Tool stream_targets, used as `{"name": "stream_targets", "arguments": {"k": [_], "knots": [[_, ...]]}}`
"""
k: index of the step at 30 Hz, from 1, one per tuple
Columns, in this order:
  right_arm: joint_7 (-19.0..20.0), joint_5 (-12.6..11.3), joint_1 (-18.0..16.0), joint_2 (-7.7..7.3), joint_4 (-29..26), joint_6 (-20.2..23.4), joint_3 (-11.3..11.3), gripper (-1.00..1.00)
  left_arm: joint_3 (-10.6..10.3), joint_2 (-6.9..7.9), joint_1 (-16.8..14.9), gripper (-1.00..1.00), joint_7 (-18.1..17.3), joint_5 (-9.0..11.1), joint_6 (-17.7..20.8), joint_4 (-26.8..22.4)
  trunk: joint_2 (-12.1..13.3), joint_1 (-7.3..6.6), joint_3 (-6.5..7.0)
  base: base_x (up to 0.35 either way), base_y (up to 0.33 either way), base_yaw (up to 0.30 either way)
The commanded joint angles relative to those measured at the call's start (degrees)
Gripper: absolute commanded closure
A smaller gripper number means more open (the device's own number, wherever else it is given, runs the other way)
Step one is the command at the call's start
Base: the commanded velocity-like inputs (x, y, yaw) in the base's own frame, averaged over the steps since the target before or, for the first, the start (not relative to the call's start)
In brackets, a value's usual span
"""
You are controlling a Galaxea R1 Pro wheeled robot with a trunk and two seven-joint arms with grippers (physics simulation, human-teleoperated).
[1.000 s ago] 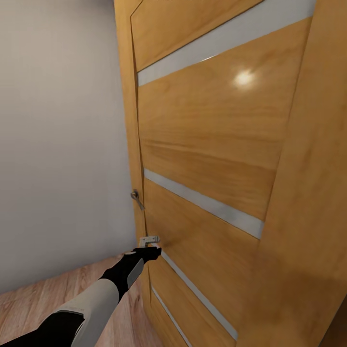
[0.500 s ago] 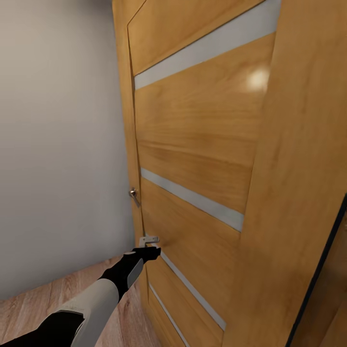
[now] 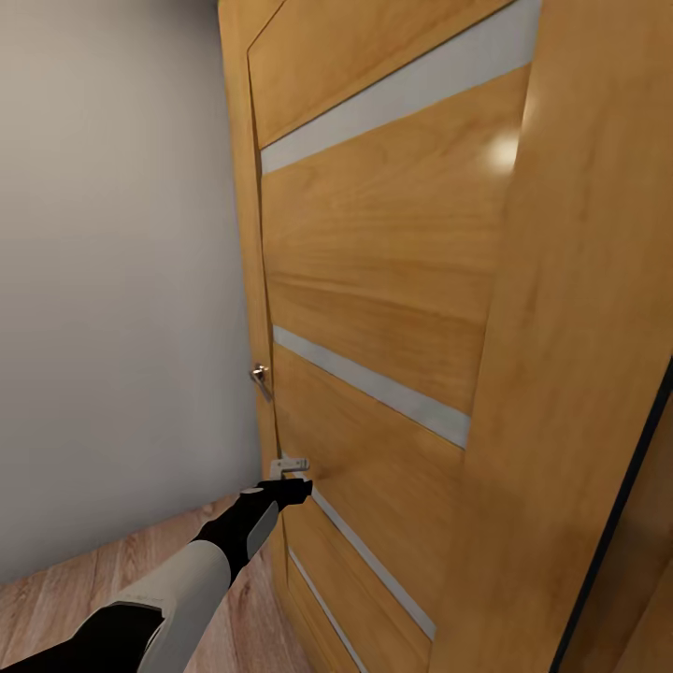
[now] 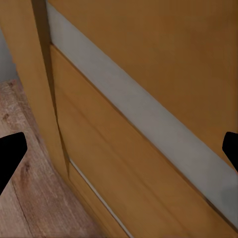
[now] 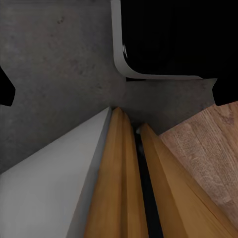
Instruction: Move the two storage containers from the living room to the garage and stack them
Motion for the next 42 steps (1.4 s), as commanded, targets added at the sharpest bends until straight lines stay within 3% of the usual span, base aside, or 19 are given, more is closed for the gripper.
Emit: {"name": "stream_targets", "arguments": {"k": [1,42], "knots": [[0.22,-0.60,0.02,-0.04,-0.09,-0.07,0.44,-1.00,-0.51,-0.03,0.00,-1.00,0.04,1.33,0.30,-0.16,-0.04,0.01,-0.06,0.000,0.000,0.000],[0.22,-0.53,0.02,-0.04,-0.09,-0.07,0.46,-1.00,-0.45,-0.03,0.00,-1.00,0.04,1.33,0.27,-0.16,-0.04,0.01,0.12,0.000,0.000,-0.097]]}}
